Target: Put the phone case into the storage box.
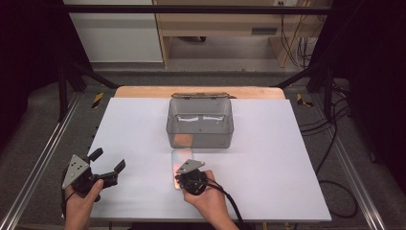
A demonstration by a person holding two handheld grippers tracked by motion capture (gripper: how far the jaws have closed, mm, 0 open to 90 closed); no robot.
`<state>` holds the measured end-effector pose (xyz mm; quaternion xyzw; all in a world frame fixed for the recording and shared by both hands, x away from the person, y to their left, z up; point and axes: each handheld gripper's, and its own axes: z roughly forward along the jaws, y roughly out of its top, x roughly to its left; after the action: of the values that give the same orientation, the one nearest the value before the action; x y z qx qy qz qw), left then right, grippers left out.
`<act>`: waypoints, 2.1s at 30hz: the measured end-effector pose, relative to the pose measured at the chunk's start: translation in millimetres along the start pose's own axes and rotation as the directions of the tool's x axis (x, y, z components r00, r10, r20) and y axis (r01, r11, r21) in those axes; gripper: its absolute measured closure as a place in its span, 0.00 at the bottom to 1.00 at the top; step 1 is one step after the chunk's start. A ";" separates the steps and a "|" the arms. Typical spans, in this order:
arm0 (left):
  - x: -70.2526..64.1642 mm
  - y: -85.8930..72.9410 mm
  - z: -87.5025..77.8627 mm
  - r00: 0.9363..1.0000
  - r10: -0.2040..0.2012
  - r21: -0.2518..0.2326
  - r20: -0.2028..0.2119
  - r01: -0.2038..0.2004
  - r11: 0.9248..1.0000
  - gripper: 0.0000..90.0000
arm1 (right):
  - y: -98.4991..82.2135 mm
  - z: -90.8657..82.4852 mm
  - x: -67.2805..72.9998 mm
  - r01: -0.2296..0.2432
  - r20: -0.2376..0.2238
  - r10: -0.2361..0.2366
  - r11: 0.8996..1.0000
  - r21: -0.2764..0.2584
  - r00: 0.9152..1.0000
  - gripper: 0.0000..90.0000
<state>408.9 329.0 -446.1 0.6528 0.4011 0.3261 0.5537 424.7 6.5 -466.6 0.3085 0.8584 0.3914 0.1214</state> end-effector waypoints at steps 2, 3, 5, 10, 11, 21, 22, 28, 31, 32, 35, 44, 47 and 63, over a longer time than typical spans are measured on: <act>0.3 0.0 -0.3 1.000 -0.001 0.000 -0.001 0.001 1.000 0.04 | 5.2 8.9 11.7 0.041 -0.009 -0.041 0.999 0.014 0.999 1.00; 0.6 0.0 -0.6 1.000 -0.002 -0.001 -0.001 0.002 1.000 0.04 | 6.3 12.4 14.6 0.049 -0.008 -0.049 0.999 0.018 0.999 1.00; 1.1 -0.1 -1.1 1.000 -0.003 -0.001 -0.002 0.003 1.000 0.04 | 5.9 22.6 21.5 0.069 -0.002 -0.069 0.996 0.053 0.998 1.00; 2.3 -0.2 -1.3 1.000 -0.007 -0.002 -0.004 0.007 1.000 0.04 | 2.5 20.5 22.3 0.083 0.017 -0.085 0.994 0.070 0.996 1.00; 2.4 -0.2 -1.1 1.000 -0.008 -0.001 -0.003 0.008 1.000 0.04 | 1.6 18.1 20.7 0.090 0.024 -0.092 0.993 0.081 0.995 1.00; 1.4 0.0 -1.3 1.000 -0.004 0.000 -0.005 0.004 1.000 0.04 | -29.1 -17.2 -19.8 0.011 0.074 -0.017 0.997 0.072 0.997 1.00; 1.3 0.0 -1.4 1.000 -0.004 0.000 -0.005 0.004 1.000 0.04 | -32.6 -21.1 -24.7 0.003 0.081 -0.008 0.998 0.071 0.997 1.00; 1.6 -0.3 -1.4 1.000 -0.002 0.001 -0.011 0.002 1.000 0.04 | -43.9 -29.6 -37.8 -0.026 0.056 0.025 1.000 0.017 0.998 1.00; 1.5 0.0 -2.5 1.000 -0.001 -0.001 -0.015 0.001 1.000 0.04 | -46.9 -38.6 -42.8 -0.038 0.048 0.040 0.998 -0.044 0.998 0.93; 1.7 0.0 -2.6 1.000 -0.002 -0.002 -0.016 0.002 1.000 0.04 | -47.9 -42.6 -45.9 -0.033 0.056 0.037 0.998 -0.062 0.998 0.88; 2.1 -0.1 -2.0 1.000 -0.005 -0.002 -0.020 0.005 1.000 0.04 | -50.2 -52.4 -56.2 -0.055 0.071 0.062 0.994 -0.095 0.996 0.55; 1.1 -0.1 -1.4 1.000 0.000 0.005 -0.022 0.000 1.000 0.04 | -53.0 -45.9 -76.3 -0.069 0.120 0.074 0.997 -0.038 0.990 0.09; 0.5 -0.1 -1.1 1.000 0.002 0.006 -0.021 -0.002 1.000 0.04 | -51.0 -37.5 -75.9 -0.061 0.105 0.061 0.998 -0.011 0.993 0.07; -3.6 1.5 -1.0 1.000 -0.003 0.008 -0.014 0.004 1.000 0.04 | -44.7 -26.1 -72.6 -0.044 0.118 0.038 0.998 0.055 0.992 0.19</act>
<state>406.6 326.2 -444.4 0.6520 0.4074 0.3281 0.5489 450.1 -76.9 -485.1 0.3517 0.8542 0.3505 0.1543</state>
